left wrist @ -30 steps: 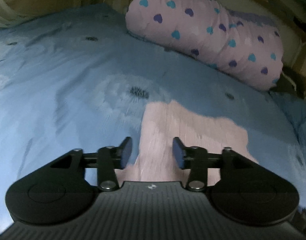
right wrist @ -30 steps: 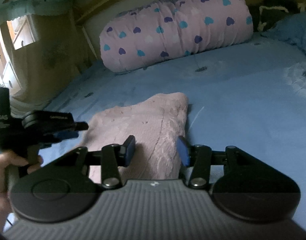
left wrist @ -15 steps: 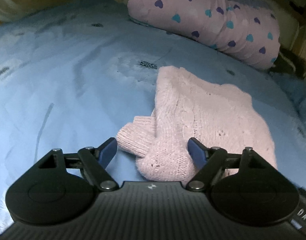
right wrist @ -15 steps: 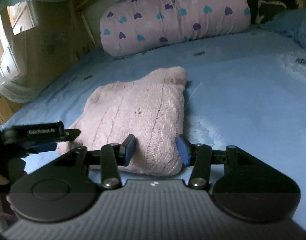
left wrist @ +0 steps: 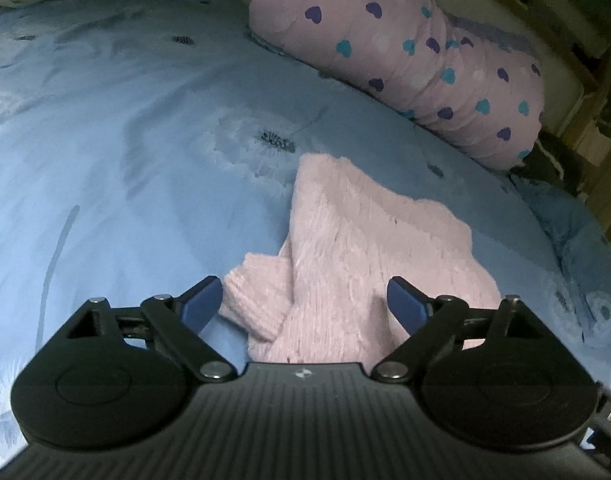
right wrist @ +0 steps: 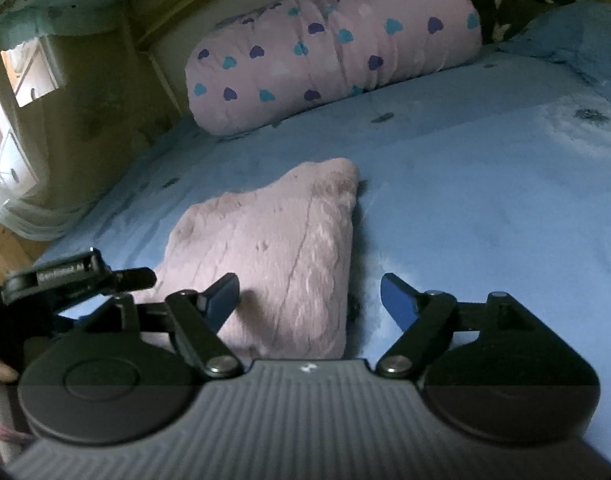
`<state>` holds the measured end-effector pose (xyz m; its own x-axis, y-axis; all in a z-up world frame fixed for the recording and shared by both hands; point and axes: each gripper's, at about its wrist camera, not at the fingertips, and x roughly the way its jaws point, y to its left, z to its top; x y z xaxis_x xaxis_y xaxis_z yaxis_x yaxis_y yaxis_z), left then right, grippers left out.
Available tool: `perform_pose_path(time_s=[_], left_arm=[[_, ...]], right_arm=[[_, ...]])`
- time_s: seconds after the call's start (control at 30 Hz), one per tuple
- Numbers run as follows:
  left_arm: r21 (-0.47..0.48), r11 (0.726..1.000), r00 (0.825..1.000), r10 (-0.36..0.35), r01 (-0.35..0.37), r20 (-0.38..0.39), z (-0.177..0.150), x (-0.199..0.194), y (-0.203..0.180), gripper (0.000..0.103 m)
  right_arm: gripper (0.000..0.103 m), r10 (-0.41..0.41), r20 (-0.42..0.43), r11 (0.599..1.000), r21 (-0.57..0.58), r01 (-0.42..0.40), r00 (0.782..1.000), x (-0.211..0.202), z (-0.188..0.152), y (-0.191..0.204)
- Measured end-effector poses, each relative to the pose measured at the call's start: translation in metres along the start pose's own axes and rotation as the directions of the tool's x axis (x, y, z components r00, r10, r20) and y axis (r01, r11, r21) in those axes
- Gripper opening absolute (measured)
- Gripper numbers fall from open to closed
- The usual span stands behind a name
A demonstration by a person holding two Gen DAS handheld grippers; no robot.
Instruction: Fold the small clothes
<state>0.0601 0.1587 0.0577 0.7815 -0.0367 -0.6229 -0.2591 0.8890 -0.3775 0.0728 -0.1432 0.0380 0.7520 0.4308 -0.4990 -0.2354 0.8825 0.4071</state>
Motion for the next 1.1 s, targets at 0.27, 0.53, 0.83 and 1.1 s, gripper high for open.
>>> perform_pose_path(time_s=[0.27, 0.53, 0.83, 1.1], left_arm=[[-0.082, 0.996, 0.995, -0.052, 0.045, -0.081, 0.003, 0.036, 0.011, 0.096], [-0.104, 0.992, 0.993, -0.074, 0.065, -0.088, 0.003, 0.046, 0.012, 0.098], [-0.092, 0.994, 0.994, -0.069, 0.061, -0.089, 0.001, 0.047, 0.010, 0.099], [-0.095, 0.993, 0.993, -0.077, 0.068, -0.093, 0.001, 0.049, 0.011, 0.099]], right_arm=[[0.080, 0.071, -0.084, 0.996, 0.061, -0.066, 0.994, 0.032, 0.025, -0.014], [0.083, 0.174, -0.191, 0.968, 0.211, -0.133, 0.966, 0.066, 0.023, -0.030], [0.083, 0.261, -0.229, 0.950, 0.235, -0.207, 0.938, 0.078, 0.020, -0.043], [0.088, 0.298, -0.248, 0.942, 0.234, -0.241, 0.922, 0.087, 0.023, -0.039]])
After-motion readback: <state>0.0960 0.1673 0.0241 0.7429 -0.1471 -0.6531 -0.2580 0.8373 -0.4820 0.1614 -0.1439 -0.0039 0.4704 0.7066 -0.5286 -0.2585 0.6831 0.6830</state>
